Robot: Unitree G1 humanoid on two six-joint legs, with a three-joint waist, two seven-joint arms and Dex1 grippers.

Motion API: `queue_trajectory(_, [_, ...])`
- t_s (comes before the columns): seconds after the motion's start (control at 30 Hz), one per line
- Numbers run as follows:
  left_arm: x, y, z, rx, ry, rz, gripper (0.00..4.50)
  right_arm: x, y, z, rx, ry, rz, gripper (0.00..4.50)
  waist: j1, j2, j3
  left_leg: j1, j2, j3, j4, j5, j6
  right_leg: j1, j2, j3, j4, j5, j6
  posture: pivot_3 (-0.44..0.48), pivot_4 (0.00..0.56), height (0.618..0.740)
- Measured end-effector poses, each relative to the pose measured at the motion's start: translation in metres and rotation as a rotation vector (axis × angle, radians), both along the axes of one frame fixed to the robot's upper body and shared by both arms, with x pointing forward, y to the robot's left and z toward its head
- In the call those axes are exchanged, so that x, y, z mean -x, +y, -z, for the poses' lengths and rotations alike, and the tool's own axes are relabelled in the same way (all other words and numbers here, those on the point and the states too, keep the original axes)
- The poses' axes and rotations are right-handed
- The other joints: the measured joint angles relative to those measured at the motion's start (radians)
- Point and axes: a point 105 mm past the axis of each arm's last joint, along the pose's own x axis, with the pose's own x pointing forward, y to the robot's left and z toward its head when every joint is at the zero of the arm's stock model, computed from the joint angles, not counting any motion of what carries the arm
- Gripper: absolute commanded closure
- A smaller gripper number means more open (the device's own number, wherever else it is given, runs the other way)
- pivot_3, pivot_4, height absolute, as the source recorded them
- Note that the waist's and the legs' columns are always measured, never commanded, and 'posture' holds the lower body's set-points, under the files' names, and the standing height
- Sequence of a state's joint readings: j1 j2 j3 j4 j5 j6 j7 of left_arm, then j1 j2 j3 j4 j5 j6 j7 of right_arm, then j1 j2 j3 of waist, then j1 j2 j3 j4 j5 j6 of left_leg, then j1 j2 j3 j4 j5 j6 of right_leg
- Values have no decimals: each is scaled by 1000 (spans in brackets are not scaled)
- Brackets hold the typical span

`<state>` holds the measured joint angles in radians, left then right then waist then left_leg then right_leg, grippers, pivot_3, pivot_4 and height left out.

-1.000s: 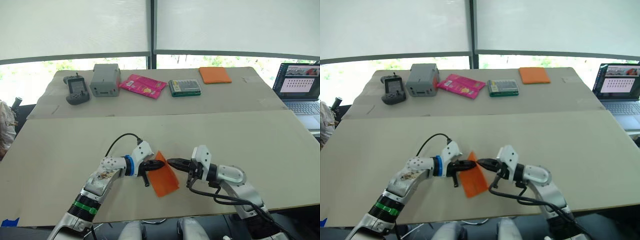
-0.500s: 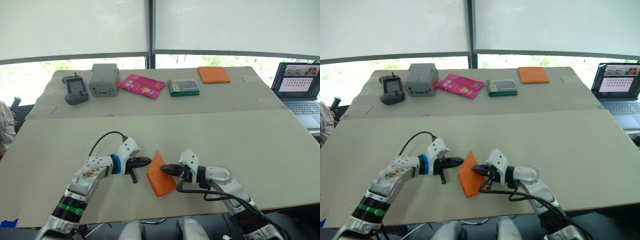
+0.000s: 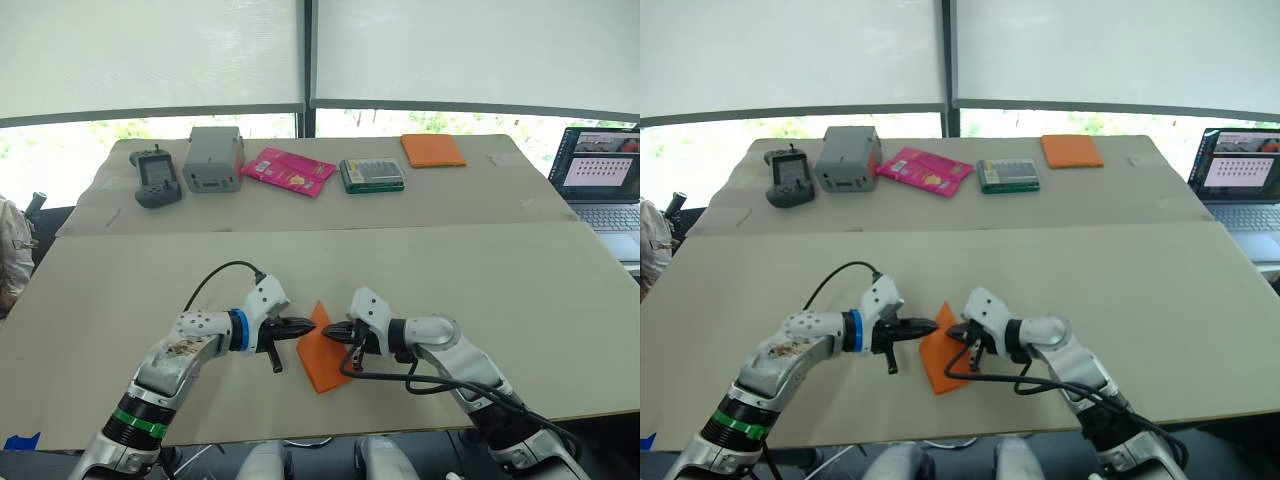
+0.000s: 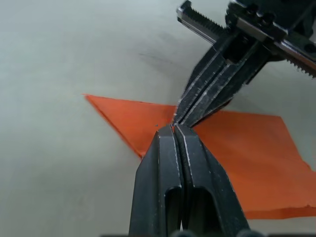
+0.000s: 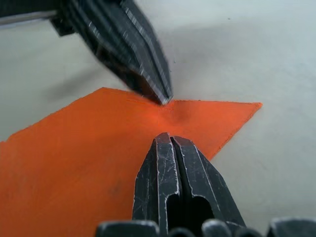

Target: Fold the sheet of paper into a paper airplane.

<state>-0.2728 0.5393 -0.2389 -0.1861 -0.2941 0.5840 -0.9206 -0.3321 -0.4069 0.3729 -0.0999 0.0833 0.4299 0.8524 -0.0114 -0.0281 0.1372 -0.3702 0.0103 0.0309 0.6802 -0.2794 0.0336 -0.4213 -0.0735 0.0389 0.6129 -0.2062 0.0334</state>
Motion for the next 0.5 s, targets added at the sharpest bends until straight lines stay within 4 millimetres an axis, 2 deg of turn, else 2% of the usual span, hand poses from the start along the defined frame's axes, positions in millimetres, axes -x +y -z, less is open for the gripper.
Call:
queue_trajectory(0.1, [3,-1,10,-47,-13,17,4433,-3,-2,-2,-11,7,33,4500,0,0,0,0,0,0,0,0,0,0,0,0,0,0,0,0,150,740])
queue_trajectory(0.23, [4,-3,12,-55,-43,34,4433,-11,-7,-3,-20,4,64,4500,1,0,0,0,-1,0,0,0,0,1,-1,0,0,0,0,0,150,740])
queue_trajectory(0.5, [6,-4,14,-73,-67,66,4433,-38,0,-5,-24,-62,45,4500,-3,0,0,1,0,0,0,0,0,1,0,0,0,0,0,0,150,740])
